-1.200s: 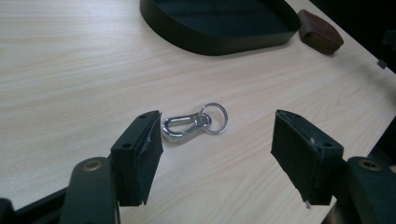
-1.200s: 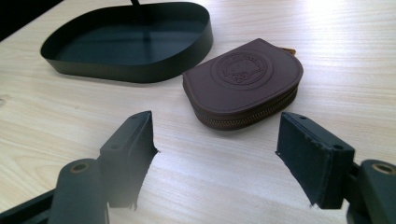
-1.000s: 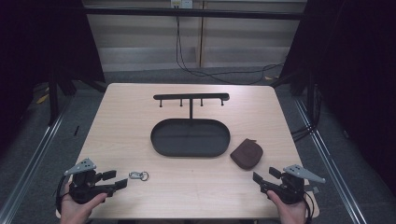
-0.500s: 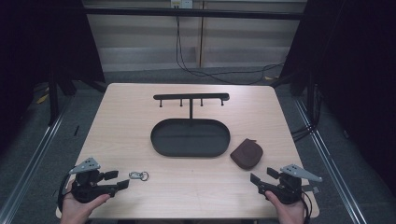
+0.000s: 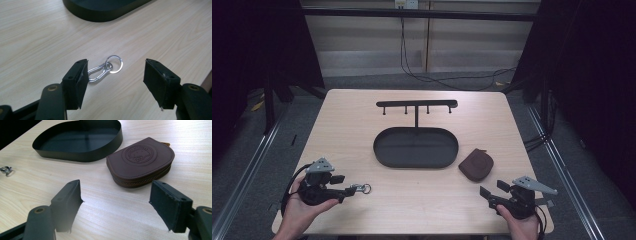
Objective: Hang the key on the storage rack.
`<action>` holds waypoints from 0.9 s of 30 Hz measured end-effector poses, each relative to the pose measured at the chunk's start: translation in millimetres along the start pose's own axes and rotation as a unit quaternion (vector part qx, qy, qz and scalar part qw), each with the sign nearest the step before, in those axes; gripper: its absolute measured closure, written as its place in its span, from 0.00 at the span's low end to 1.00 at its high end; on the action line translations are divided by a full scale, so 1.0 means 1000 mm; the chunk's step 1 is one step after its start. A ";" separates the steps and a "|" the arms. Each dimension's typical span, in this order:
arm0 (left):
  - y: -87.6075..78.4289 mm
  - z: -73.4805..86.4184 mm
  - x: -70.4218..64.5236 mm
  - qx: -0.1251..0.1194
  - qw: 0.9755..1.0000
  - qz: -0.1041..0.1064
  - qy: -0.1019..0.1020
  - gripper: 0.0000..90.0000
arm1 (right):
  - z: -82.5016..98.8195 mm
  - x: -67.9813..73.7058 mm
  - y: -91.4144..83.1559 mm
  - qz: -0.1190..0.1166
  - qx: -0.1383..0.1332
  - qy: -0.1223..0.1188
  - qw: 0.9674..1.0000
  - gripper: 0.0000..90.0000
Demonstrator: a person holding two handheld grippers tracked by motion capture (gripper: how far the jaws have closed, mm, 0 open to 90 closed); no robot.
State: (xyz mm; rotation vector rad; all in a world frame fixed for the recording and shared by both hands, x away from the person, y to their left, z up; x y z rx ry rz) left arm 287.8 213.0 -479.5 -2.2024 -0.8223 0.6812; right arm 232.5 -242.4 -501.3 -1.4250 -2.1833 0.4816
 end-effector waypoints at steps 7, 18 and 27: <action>0.009 -0.003 0.004 0.022 1.000 0.004 0.003 0.43 | 0.000 0.002 0.002 -0.003 0.003 -0.007 1.000 0.27; 0.023 -0.007 0.008 0.088 0.995 0.004 0.040 0.48 | 0.001 0.003 0.003 -0.006 0.008 -0.008 1.000 0.26; 0.038 -0.012 0.007 0.133 0.989 0.007 0.065 0.52 | 0.001 0.002 0.003 -0.009 0.006 -0.005 1.000 0.23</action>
Point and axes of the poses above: each handheld gripper's, and its own axes: y roughly forward along the jaws, z roughly out of its underside, x roughly to its left, the point moved 7 cm from there along y, roughly forward along the jaws, and after that the axes turned 4 degrees about -y, right-handed, at the moved point
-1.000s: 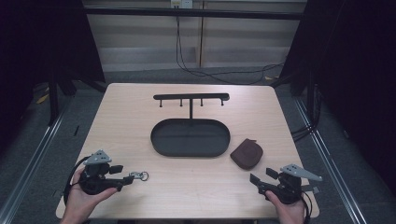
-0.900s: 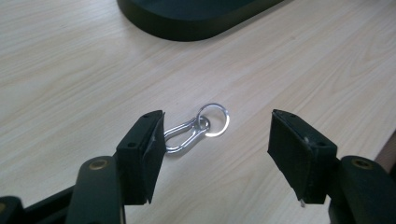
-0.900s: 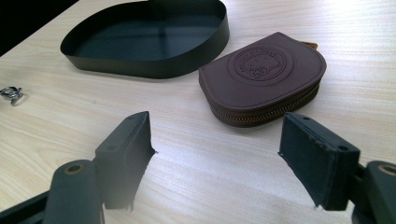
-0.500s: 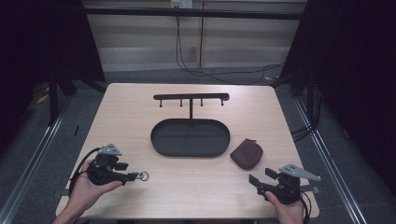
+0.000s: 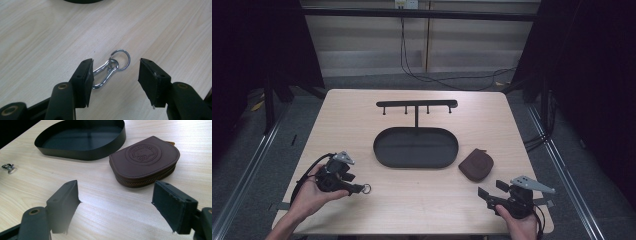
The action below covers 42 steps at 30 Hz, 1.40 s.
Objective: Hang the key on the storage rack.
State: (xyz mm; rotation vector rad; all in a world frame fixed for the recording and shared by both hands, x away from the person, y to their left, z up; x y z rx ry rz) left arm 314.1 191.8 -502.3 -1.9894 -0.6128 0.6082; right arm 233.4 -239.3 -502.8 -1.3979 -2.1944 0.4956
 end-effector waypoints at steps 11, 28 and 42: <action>0.011 -0.007 0.006 0.081 0.997 -0.004 0.015 0.60 | 0.000 0.000 0.001 -0.001 0.003 0.000 1.000 0.23; 0.031 -0.010 0.008 0.133 0.990 0.007 0.042 0.65 | 0.001 0.001 0.003 -0.006 0.006 0.001 1.000 0.22; 0.038 -0.011 0.009 0.141 0.989 0.001 0.048 0.71 | 0.002 0.001 0.004 -0.007 0.011 -0.001 1.000 0.22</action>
Point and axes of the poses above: each handheld gripper's, and its own axes: y roughly forward along the jaws, z roughly out of its underside, x roughly to its left, the point moved 7 cm from there along y, roughly forward along the jaws, and after that the axes turned 4 degrees about -y, right-handed, at the moved point
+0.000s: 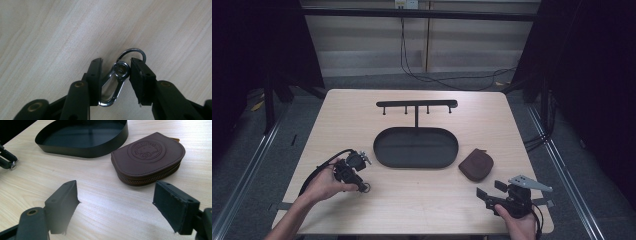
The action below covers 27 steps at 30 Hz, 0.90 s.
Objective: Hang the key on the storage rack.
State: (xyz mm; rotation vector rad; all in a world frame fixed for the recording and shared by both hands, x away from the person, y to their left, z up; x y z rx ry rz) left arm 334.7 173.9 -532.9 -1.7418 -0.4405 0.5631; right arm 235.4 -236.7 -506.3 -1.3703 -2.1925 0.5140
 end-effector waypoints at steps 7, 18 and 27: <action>0.000 0.000 -0.004 0.001 1.000 -0.003 0.005 0.78 | 0.001 0.000 0.002 0.002 0.008 0.000 1.000 0.22; -0.001 -0.001 -0.003 0.011 1.000 -0.008 -0.011 0.80 | 0.002 0.000 0.002 0.002 0.010 0.003 1.000 0.22; -0.008 0.000 -0.001 0.014 1.000 -0.003 -0.027 0.81 | 0.002 -0.001 0.002 0.001 0.011 0.005 1.000 0.22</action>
Point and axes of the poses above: each handheld gripper's, and its own axes: y roughly forward along the jaws, z roughly out of its underside, x roughly to its left, the point moved 7 cm from there along y, roughly forward along the jaws, and after that the axes turned 4 degrees about -y, right-handed, at the moved point
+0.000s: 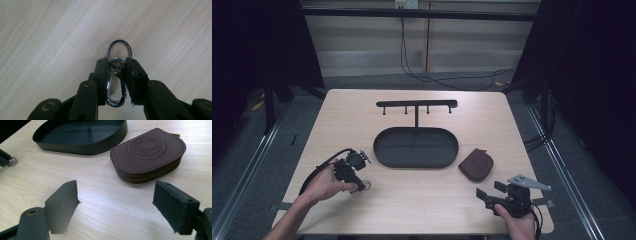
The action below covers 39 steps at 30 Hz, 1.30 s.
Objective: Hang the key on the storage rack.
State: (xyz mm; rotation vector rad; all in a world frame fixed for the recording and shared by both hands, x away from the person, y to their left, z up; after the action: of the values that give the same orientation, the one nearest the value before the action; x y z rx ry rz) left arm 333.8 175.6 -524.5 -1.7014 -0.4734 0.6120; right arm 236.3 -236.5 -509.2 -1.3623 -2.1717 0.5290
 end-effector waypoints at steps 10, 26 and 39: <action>-0.012 -0.002 -0.003 -0.005 1.000 0.000 0.006 0.80 | 0.000 0.000 -0.001 -0.001 -0.002 0.000 1.000 0.22; -0.039 -0.001 0.011 0.026 0.999 -0.034 -0.030 0.81 | 0.000 0.001 0.000 -0.003 0.000 0.000 1.000 0.22; -0.055 -0.005 0.005 0.042 0.998 -0.020 -0.033 0.81 | 0.001 0.001 0.000 -0.003 0.004 0.000 1.000 0.22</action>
State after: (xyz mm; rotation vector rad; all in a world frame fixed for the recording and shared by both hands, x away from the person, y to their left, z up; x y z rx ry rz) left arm 341.6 186.6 -471.0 -1.5935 -0.5207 0.6525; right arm 235.6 -235.7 -509.5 -1.3497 -2.1707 0.5353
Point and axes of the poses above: each handheld gripper's, and its own axes: y roughly forward along the jaws, z roughly out of its underside, x roughly to its left, the point moved 7 cm from there along y, roughly forward along the jaws, and after that the axes turned 4 degrees about -y, right-handed, at the moved point
